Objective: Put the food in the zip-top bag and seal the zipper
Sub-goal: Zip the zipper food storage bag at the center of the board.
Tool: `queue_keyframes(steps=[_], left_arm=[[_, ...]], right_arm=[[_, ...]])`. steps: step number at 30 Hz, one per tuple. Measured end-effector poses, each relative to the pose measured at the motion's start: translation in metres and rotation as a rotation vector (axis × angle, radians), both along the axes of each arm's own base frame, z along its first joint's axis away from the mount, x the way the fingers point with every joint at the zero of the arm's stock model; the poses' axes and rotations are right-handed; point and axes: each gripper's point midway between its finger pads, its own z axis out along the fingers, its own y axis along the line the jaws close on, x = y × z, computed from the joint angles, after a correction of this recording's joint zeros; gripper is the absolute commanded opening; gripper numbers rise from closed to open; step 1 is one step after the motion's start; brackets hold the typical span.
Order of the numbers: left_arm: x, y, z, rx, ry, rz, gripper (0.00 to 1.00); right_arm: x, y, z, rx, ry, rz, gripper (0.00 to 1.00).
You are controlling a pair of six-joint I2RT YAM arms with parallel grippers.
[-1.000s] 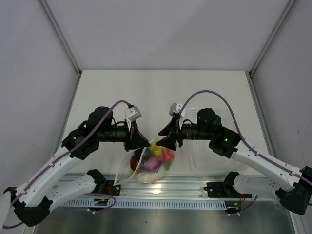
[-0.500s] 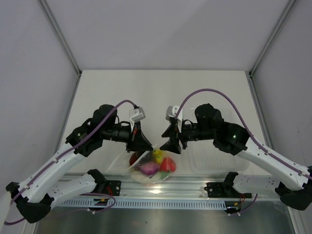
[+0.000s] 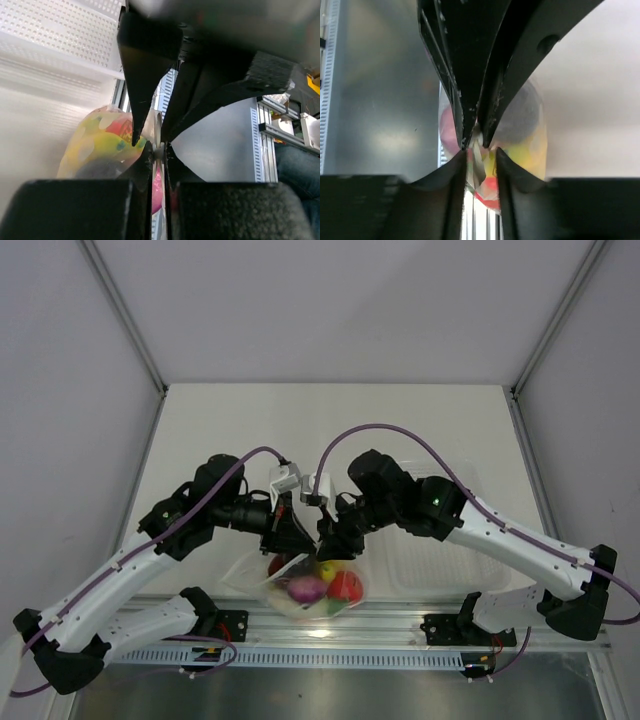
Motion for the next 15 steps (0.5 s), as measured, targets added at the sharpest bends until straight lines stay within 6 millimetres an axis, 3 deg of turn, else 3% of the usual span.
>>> queue_keyframes(steps=[5,6,15], left_arm=[[-0.0015,-0.0014,0.0003,-0.003,0.0,-0.011,0.0],[-0.0018,-0.0016,0.0005,-0.004,0.001,-0.014,0.01],[-0.0002,-0.0032,0.0,-0.007,-0.002,-0.015,0.0]], right_arm=[[-0.0038,0.0008,-0.0059,-0.026,0.02,0.017,0.12],[-0.0039,0.0008,-0.0062,-0.027,0.021,0.017,0.01],[-0.0021,-0.0002,-0.0056,-0.002,0.051,-0.05,0.0]])
